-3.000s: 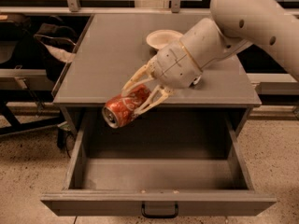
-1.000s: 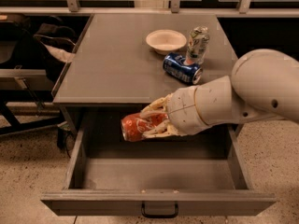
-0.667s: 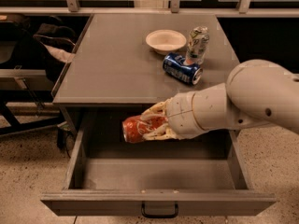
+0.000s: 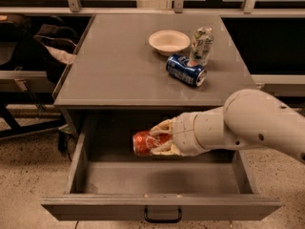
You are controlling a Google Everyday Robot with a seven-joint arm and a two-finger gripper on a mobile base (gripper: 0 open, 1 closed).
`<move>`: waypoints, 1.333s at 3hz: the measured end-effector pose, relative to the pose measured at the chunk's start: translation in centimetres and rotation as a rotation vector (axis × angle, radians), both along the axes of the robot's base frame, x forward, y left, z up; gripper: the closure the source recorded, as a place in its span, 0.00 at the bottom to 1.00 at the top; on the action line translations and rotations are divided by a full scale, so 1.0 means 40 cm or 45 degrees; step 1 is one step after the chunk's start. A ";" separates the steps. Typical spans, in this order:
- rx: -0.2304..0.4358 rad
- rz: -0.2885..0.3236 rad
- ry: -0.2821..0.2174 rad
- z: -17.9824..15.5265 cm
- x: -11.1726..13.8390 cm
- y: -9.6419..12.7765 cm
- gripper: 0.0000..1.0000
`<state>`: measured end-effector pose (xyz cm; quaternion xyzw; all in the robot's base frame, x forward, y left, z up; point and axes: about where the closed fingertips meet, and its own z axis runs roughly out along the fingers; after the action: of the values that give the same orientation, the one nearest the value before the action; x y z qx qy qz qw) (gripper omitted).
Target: Place coke can into top drawer
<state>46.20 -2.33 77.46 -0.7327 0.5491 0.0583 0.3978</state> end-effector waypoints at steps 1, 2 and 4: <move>-0.021 -0.024 0.038 -0.061 0.001 -0.005 1.00; -0.037 -0.042 0.070 -0.105 -0.001 -0.011 1.00; -0.055 -0.066 0.136 -0.175 -0.006 -0.026 1.00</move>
Offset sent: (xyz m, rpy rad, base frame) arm -0.0006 -0.0108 -0.0656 -0.0402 0.0890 -0.0568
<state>45.98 -3.36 70.47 -0.7224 0.5897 0.0751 0.3533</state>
